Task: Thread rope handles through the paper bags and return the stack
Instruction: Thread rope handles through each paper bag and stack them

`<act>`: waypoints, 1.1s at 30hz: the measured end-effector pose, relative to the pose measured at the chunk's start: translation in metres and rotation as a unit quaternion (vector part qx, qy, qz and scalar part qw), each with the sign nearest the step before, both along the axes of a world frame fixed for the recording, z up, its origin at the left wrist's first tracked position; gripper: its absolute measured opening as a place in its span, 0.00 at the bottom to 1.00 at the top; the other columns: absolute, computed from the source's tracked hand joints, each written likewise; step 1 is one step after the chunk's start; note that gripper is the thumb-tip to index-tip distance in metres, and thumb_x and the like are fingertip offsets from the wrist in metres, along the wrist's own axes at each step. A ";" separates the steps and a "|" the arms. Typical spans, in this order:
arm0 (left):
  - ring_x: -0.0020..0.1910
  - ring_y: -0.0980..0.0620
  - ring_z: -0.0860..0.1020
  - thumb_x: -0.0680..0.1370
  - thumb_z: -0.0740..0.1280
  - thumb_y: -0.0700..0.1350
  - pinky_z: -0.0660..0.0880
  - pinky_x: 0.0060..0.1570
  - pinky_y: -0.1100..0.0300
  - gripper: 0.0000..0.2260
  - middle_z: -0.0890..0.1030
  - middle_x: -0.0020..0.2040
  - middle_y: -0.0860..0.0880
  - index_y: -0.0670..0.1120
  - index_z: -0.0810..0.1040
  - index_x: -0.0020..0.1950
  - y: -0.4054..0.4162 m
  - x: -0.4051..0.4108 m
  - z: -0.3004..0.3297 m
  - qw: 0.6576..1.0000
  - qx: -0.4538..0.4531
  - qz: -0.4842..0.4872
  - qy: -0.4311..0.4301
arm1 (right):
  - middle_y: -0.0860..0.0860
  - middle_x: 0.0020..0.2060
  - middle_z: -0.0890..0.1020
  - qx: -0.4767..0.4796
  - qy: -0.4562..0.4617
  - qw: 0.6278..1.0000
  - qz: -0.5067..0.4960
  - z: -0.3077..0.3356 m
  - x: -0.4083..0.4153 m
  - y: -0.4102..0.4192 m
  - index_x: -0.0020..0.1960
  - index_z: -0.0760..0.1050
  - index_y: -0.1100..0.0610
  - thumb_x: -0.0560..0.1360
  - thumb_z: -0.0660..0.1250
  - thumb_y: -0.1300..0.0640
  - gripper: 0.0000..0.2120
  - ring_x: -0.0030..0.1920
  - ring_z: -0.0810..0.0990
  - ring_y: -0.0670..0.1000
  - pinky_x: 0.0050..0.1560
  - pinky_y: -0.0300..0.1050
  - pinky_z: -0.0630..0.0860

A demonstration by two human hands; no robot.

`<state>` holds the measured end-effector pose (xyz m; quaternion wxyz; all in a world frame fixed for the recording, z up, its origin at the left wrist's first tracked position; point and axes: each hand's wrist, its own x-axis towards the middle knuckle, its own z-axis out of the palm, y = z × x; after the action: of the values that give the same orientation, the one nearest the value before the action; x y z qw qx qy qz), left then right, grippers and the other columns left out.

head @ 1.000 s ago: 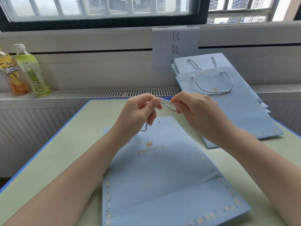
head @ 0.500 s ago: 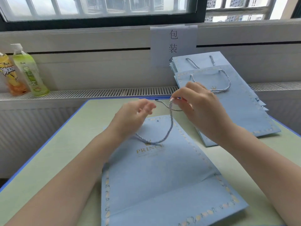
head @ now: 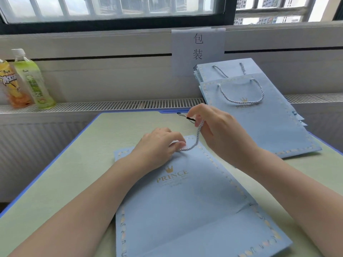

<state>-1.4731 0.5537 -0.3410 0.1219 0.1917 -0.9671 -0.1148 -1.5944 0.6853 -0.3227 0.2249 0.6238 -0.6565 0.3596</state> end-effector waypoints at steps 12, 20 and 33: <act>0.45 0.54 0.70 0.77 0.57 0.63 0.65 0.54 0.53 0.14 0.75 0.42 0.56 0.53 0.72 0.46 0.004 0.003 0.005 0.998 -0.013 0.066 -0.012 | 0.53 0.43 0.76 0.094 -0.005 0.995 -0.026 -0.014 0.000 -0.008 0.49 0.76 0.60 0.77 0.60 0.62 0.06 0.38 0.74 0.55 0.39 0.50 0.74; 0.38 0.54 0.73 0.74 0.68 0.55 0.70 0.42 0.57 0.10 0.75 0.36 0.56 0.50 0.73 0.43 -0.004 0.005 0.012 0.988 0.135 0.072 0.001 | 0.48 0.48 0.72 0.235 -0.023 0.970 -0.054 -0.014 0.007 0.002 0.54 0.71 0.55 0.80 0.56 0.59 0.06 0.48 0.71 0.50 0.49 0.48 0.72; 0.33 0.58 0.74 0.73 0.71 0.49 0.68 0.35 0.63 0.07 0.78 0.35 0.54 0.47 0.76 0.43 -0.001 0.011 0.023 0.971 0.233 0.055 -0.013 | 0.46 0.44 0.71 0.199 -0.020 0.979 -0.025 -0.014 0.008 -0.002 0.52 0.75 0.56 0.79 0.59 0.59 0.06 0.45 0.70 0.48 0.44 0.40 0.66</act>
<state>-1.4617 0.5529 -0.3178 0.0678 0.2687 -0.9034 -0.3273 -1.5861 0.6832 -0.3370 0.0925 0.6320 -0.7348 0.2280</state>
